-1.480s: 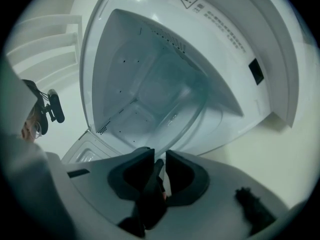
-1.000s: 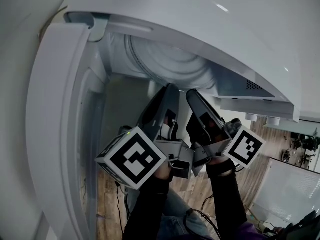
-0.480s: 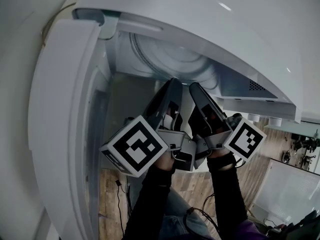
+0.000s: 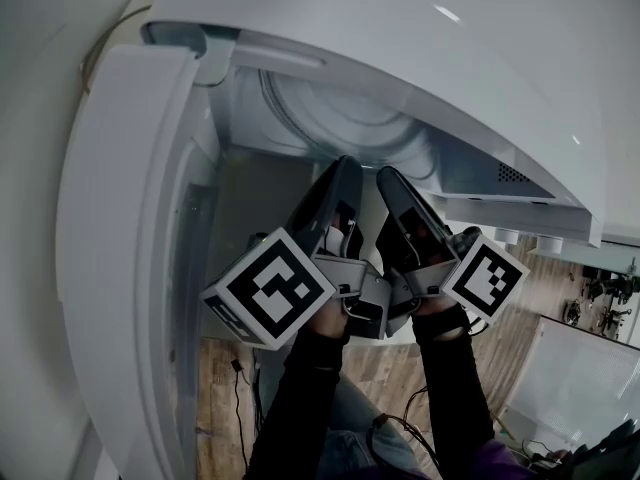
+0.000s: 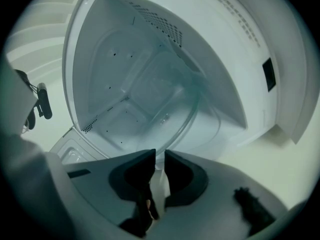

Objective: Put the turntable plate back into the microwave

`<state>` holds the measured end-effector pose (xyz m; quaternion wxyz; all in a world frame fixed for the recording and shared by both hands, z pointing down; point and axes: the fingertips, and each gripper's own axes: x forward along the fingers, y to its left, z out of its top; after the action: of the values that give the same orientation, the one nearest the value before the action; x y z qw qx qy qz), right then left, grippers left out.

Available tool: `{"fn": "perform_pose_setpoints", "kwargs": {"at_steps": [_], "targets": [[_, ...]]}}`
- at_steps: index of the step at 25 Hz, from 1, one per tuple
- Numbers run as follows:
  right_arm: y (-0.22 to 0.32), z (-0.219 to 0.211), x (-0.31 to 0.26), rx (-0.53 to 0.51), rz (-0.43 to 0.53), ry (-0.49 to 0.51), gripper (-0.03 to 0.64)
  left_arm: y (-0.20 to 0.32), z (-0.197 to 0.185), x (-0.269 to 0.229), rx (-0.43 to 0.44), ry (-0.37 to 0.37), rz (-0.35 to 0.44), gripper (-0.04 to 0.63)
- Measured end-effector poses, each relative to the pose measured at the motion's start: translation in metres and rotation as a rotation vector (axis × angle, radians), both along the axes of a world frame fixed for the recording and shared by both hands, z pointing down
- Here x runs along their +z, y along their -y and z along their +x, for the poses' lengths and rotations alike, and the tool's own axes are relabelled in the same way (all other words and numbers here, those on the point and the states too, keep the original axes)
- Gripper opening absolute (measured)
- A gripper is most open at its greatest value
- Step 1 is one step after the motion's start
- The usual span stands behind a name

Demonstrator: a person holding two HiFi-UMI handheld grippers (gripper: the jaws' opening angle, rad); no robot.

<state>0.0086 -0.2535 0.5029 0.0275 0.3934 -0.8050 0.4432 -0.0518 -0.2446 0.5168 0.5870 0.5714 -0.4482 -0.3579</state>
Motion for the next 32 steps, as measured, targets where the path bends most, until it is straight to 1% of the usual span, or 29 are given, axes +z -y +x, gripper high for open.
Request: {"fn": "perform_pose_setpoints", "kwargs": {"at_steps": [2, 4, 7, 8, 10, 12, 15, 18, 19, 21, 24, 27, 29, 32], "targets": [[-0.001, 0.001, 0.0, 0.005, 0.0, -0.013, 0.051, 0.001, -0.001, 0.0, -0.001, 0.015, -0.004, 0.038], [-0.002, 0.005, -0.001, 0.013, 0.0, -0.019, 0.049, 0.001, -0.001, 0.0, -0.002, 0.026, 0.002, 0.038], [-0.005, 0.008, -0.004, 0.022, 0.004, -0.013, 0.051, 0.0, -0.001, -0.001, -0.01, 0.037, 0.03, 0.043], [-0.006, 0.009, -0.004, 0.023, 0.005, -0.011, 0.051, -0.002, -0.001, 0.0, -0.015, 0.044, 0.027, 0.039], [-0.008, 0.011, -0.004, 0.024, 0.009, -0.005, 0.049, -0.006, -0.004, 0.005, -0.022, 0.073, 0.007, 0.027], [-0.008, 0.014, -0.003, 0.024, 0.014, -0.007, 0.051, -0.008, -0.005, 0.007, -0.03, 0.101, 0.01, 0.012], [-0.013, 0.017, -0.005, 0.027, 0.027, -0.017, 0.051, -0.009, -0.008, 0.007, -0.037, 0.131, 0.014, 0.028], [-0.02, 0.016, -0.012, 0.021, 0.039, 0.001, 0.051, -0.018, -0.013, 0.007, -0.048, 0.175, -0.012, 0.028], [-0.023, 0.015, -0.016, 0.014, 0.046, 0.007, 0.051, -0.023, -0.013, 0.005, -0.051, 0.197, -0.013, 0.016], [-0.03, 0.011, -0.024, -0.014, 0.07, 0.006, 0.051, -0.033, -0.008, -0.006, -0.049, 0.257, 0.013, 0.005], [-0.048, 0.007, -0.045, -0.086, 0.117, -0.031, 0.049, -0.05, 0.004, -0.032, -0.031, 0.341, 0.071, 0.005], [-0.068, 0.005, -0.078, -0.146, 0.163, -0.013, 0.049, -0.069, 0.01, -0.064, -0.016, 0.445, 0.111, 0.005], [-0.075, 0.003, -0.107, -0.175, 0.231, -0.008, 0.049, -0.074, 0.009, -0.095, -0.014, 0.555, 0.182, 0.005], [-0.084, 0.004, -0.158, -0.207, 0.357, -0.063, 0.049, -0.083, 0.01, -0.156, -0.037, 0.754, 0.302, 0.005]]}}
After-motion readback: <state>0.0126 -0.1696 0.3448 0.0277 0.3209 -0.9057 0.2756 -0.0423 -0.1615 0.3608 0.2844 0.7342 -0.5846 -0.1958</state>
